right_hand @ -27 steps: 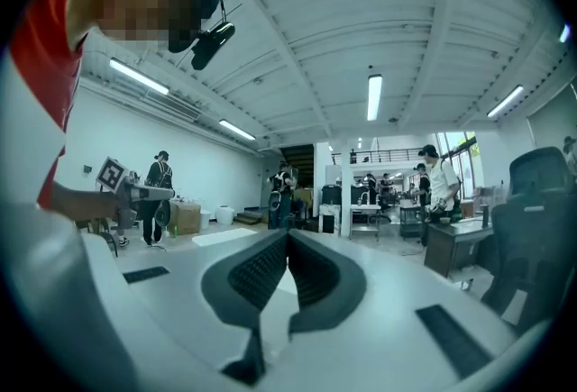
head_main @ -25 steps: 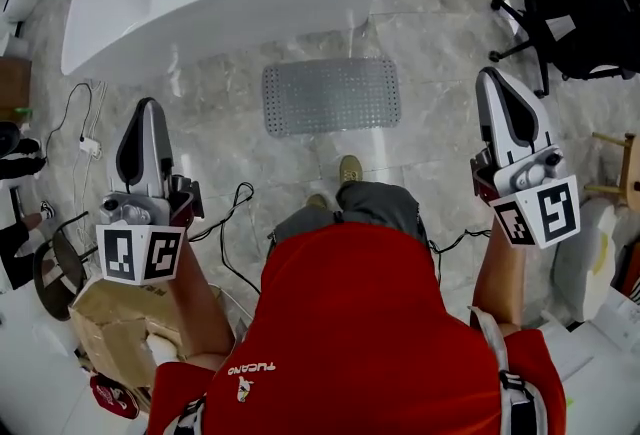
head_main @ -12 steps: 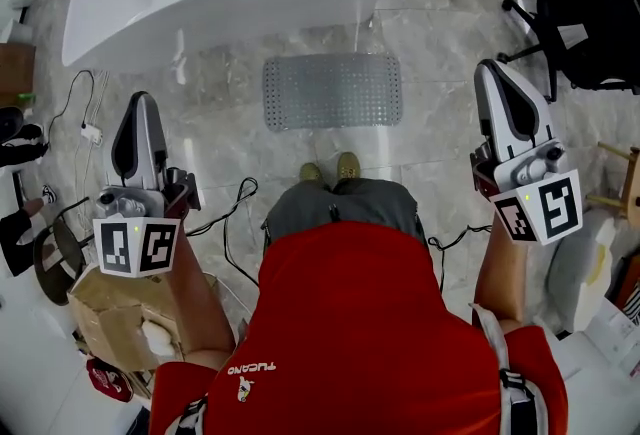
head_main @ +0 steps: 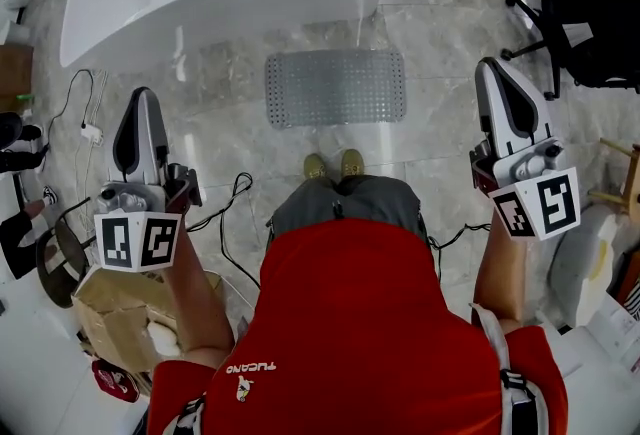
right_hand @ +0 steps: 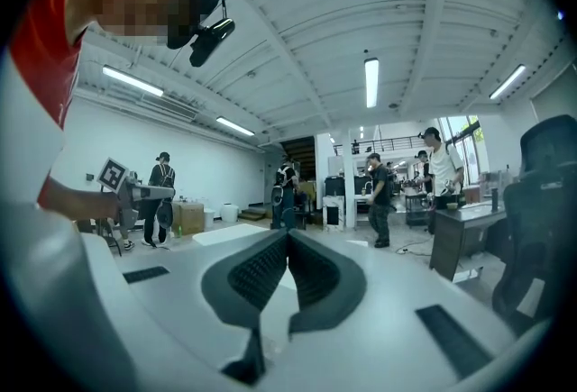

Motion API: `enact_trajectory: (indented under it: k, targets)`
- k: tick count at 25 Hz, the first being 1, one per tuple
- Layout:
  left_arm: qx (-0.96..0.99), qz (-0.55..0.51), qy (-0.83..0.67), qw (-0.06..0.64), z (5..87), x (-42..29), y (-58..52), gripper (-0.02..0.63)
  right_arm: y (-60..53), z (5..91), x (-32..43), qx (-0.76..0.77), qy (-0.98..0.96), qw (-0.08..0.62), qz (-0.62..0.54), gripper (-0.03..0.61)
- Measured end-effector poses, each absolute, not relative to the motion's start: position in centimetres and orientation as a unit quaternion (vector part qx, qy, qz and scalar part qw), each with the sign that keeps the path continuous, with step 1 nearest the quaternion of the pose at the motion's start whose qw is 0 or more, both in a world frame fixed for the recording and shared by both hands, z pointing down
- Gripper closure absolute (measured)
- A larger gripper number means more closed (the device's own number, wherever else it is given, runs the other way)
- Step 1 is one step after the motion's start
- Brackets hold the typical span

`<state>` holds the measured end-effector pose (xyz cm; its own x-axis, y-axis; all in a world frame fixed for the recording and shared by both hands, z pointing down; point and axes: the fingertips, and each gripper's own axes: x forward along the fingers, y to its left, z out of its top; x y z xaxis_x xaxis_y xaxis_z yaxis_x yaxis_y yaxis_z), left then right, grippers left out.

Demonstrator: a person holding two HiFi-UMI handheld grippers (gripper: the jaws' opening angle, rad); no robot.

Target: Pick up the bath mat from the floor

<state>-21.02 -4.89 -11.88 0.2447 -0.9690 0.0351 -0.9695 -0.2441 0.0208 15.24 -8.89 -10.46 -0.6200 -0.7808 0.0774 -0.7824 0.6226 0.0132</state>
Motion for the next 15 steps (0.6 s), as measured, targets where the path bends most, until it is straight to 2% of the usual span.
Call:
enact_trajectory:
  k: [15]
  targets:
    - [0.790, 0.011, -0.612, 0.029, -8.0, -23.4, -7.4, 0.609, -10.5, -6.7, 14.7, 0.467, -0.883, 0.051, 0.023, 0.577]
